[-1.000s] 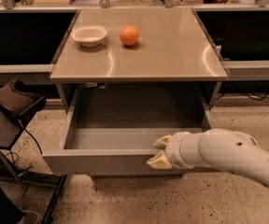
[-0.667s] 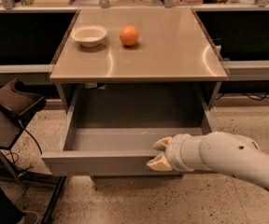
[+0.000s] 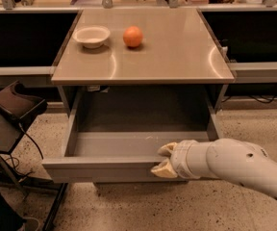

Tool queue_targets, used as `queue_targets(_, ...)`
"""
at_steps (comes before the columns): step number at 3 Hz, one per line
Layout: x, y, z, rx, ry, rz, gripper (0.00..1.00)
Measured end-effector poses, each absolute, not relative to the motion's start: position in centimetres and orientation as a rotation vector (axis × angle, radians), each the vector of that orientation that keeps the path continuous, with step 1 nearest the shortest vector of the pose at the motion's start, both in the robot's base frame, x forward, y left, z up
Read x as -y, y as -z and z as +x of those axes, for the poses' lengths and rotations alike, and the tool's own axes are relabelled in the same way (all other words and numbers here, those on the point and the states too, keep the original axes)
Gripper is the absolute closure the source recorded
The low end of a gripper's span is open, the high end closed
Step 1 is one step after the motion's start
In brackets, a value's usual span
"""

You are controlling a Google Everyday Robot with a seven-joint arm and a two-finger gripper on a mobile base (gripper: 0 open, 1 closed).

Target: Open top drawer

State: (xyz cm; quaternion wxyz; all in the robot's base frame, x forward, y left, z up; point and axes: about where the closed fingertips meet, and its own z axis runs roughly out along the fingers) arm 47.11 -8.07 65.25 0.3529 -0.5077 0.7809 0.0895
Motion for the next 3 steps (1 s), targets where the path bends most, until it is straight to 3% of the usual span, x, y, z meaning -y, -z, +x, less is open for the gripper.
queue_targets(1,8.06,-65.54,47.12,-2.020,-0.232,-1.313,1.00)
queue_targets(2,8.06,-65.54,47.12,-2.020,-0.232,-1.313,0.84)
queue_targets(3,8.05,-65.54,47.11,-2.020,-0.232,-1.313,0.59)
